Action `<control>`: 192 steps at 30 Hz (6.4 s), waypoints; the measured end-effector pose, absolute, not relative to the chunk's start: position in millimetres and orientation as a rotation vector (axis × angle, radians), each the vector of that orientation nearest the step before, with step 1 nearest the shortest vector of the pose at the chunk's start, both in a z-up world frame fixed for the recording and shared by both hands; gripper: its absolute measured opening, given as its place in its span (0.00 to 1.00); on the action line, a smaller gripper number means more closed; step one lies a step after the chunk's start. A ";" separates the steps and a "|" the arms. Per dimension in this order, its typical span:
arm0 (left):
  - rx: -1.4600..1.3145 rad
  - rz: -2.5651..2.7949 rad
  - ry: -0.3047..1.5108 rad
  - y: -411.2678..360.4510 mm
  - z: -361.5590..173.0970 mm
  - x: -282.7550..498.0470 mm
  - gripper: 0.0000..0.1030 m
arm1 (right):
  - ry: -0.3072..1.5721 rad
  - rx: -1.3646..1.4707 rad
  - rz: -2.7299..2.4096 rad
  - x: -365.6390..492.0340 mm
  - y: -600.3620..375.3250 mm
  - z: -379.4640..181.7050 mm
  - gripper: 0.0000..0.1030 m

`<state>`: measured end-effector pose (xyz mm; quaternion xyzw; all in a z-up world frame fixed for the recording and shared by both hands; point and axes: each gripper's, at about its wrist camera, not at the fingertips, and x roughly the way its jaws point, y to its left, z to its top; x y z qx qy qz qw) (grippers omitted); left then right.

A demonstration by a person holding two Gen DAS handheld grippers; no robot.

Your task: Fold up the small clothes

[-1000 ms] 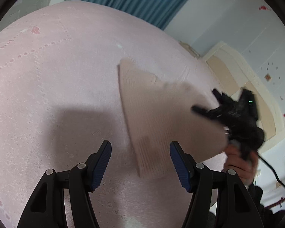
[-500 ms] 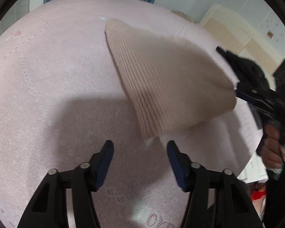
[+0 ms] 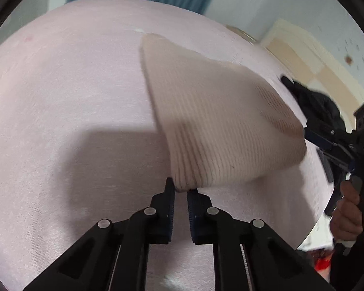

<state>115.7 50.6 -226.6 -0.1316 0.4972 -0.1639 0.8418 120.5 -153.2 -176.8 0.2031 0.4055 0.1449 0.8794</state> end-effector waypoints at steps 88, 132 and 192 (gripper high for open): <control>-0.282 -0.349 1.104 45.7 -245.4 123.7 0.08 | 0.920 0.242 0.135 179.0 -138.0 -223.4 0.18; -0.292 -0.361 1.110 49.2 -246.4 122.4 0.08 | 0.922 0.246 0.129 178.5 -139.6 -224.6 0.23; -0.523 -0.398 1.054 58.7 -235.6 315.5 0.47 | 0.886 0.441 0.200 244.9 -170.1 -218.6 0.41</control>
